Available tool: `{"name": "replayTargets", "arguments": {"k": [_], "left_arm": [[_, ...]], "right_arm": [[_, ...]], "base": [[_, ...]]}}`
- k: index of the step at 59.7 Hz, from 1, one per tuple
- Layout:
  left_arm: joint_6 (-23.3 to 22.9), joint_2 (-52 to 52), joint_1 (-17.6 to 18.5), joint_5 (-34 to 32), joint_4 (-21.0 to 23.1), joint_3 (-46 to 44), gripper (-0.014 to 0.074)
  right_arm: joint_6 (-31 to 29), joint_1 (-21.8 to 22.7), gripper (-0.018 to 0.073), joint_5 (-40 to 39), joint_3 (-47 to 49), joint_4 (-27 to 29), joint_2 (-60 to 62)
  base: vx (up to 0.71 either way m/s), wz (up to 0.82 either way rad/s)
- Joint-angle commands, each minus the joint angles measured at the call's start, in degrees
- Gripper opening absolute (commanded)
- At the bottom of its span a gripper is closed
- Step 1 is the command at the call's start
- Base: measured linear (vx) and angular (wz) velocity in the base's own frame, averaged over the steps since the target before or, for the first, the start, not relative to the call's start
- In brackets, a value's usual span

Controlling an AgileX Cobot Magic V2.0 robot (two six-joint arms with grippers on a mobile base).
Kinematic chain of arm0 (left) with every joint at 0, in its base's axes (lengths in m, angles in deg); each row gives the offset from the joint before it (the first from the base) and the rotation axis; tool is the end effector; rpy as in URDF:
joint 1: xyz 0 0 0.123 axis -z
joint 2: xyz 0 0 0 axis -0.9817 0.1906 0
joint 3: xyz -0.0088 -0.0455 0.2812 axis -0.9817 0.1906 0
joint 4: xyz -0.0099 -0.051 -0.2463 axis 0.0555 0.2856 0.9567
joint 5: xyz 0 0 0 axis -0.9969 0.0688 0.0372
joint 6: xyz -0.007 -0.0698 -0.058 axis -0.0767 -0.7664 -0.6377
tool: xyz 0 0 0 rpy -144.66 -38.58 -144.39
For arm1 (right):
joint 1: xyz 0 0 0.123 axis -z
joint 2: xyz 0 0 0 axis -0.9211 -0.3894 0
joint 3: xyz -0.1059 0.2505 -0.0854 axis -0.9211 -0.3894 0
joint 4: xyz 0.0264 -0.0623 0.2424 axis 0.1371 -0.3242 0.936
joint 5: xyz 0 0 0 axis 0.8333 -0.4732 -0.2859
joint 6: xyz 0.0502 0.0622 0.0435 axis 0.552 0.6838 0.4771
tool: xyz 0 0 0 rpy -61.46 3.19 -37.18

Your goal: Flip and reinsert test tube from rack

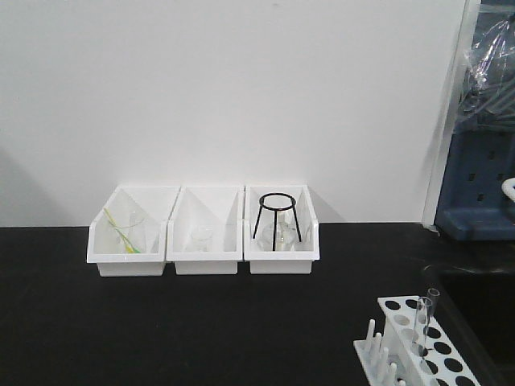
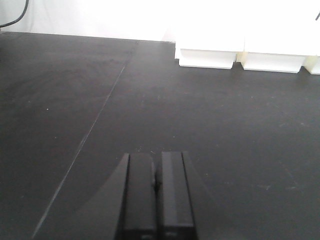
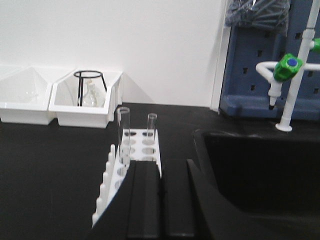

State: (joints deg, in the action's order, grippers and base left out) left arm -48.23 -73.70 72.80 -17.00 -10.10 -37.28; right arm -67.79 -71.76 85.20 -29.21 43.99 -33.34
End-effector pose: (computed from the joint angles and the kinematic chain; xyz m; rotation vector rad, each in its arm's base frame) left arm 0.0541 0.0071 0.1774 -0.2136 1.7758 0.0039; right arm 0.0627 0.0015 0.2438 -0.0854 1.6672 -0.0137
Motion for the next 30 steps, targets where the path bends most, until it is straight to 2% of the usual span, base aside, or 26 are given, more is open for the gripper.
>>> {"name": "replayTargets", "arguments": {"k": [1,16,24,30], "left_arm": [[-0.01,-0.16,0.22,-4.99,0.21,0.11,-0.0006],[-0.01,-0.16,0.22,-4.99,0.21,0.11,-0.0006],[-0.01,-0.16,0.22,-4.99,0.21,0.11,-0.0006],[-0.01,-0.16,0.22,-4.98,0.21,0.11,-0.0006]], "right_arm": [[-0.24,0.03,-0.0008,-4.31,0.15,-0.86,-0.41],[-0.3,0.05,-0.0008,-4.26,-3.12,-0.66,1.57],[-1.25,0.13,-0.0008,-4.33,-7.63,4.02,9.81],[-1.16,0.03,-0.0008,-5.44,-10.93,5.66,8.93]], "base": [[0.0,0.0],[0.0,0.0],[0.0,0.0],[0.0,0.0]]}}
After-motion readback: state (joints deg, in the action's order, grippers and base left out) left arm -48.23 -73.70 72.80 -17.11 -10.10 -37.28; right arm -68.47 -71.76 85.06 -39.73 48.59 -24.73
